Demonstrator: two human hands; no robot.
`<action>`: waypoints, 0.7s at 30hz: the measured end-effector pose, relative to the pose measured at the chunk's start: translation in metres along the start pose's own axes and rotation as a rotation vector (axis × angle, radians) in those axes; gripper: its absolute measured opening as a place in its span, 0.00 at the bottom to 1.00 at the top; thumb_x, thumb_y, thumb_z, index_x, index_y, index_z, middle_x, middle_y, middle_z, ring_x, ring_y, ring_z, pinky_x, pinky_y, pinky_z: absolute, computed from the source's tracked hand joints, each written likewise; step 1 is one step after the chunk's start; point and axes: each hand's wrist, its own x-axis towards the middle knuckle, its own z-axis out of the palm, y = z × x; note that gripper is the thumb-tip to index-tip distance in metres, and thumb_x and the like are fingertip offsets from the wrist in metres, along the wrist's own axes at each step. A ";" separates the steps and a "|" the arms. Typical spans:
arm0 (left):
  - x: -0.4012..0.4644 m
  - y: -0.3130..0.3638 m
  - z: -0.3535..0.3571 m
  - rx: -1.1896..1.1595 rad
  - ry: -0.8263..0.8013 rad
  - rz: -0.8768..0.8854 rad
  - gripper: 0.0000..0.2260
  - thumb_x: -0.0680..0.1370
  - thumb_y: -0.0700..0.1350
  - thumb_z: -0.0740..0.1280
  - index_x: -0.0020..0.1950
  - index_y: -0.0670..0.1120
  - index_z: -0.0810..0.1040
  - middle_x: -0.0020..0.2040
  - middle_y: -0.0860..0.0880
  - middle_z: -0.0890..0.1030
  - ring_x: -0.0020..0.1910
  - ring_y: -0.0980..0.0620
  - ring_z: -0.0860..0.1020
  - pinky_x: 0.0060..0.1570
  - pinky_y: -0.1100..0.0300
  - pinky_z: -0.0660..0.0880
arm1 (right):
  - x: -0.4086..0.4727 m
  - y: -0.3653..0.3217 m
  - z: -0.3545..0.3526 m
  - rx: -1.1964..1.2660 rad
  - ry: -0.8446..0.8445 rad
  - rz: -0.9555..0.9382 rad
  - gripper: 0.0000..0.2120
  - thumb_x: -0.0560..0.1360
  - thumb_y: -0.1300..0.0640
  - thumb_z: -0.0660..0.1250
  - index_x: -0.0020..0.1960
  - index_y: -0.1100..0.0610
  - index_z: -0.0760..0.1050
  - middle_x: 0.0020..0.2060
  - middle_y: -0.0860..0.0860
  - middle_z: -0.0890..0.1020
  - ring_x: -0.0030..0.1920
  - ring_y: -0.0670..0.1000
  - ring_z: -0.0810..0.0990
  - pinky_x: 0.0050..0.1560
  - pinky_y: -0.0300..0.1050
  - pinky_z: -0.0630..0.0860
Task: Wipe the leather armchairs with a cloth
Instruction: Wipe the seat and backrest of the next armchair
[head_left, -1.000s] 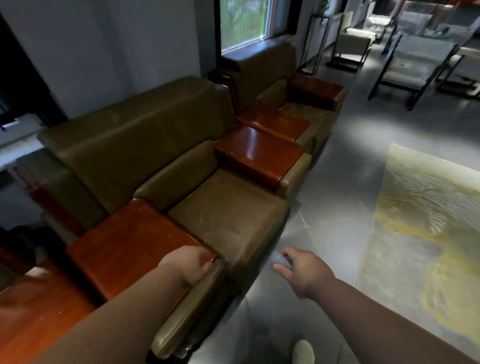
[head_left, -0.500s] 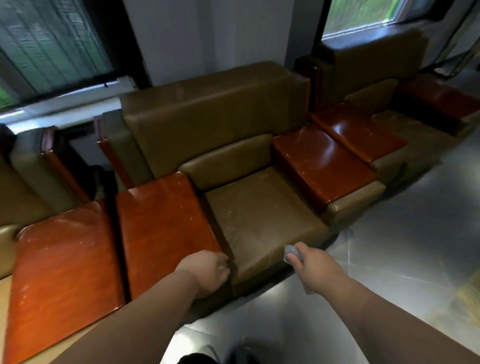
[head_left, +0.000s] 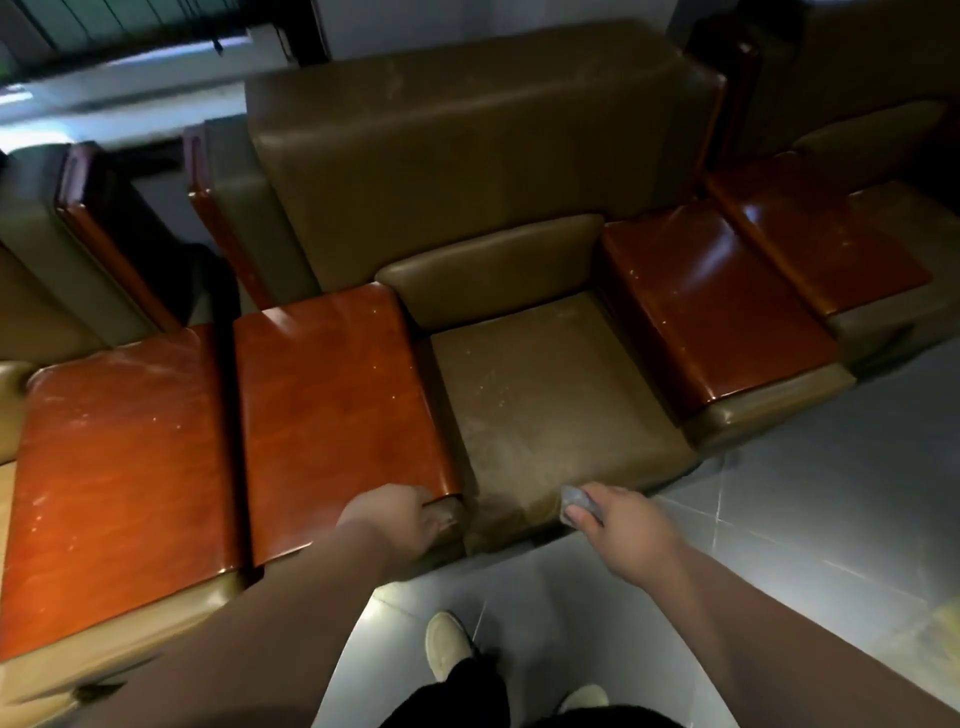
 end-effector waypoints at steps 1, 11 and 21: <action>0.009 0.003 0.001 0.016 0.002 -0.001 0.19 0.84 0.57 0.61 0.74 0.54 0.75 0.65 0.49 0.82 0.61 0.46 0.81 0.59 0.52 0.80 | 0.010 0.003 0.004 -0.003 -0.012 0.003 0.17 0.84 0.39 0.58 0.65 0.48 0.75 0.56 0.49 0.81 0.54 0.52 0.79 0.54 0.52 0.76; 0.139 -0.007 0.052 0.031 0.119 -0.019 0.31 0.84 0.59 0.60 0.85 0.52 0.59 0.85 0.47 0.58 0.83 0.44 0.58 0.80 0.46 0.59 | 0.155 0.021 0.058 -0.094 -0.142 -0.120 0.24 0.85 0.40 0.56 0.78 0.46 0.67 0.69 0.52 0.75 0.64 0.56 0.77 0.59 0.48 0.74; 0.262 -0.051 0.156 0.171 0.501 -0.069 0.38 0.81 0.65 0.54 0.87 0.52 0.49 0.87 0.43 0.45 0.86 0.41 0.43 0.83 0.42 0.43 | 0.279 0.051 0.195 -0.568 -0.214 -0.183 0.33 0.85 0.38 0.43 0.84 0.55 0.51 0.81 0.54 0.29 0.77 0.63 0.21 0.76 0.65 0.26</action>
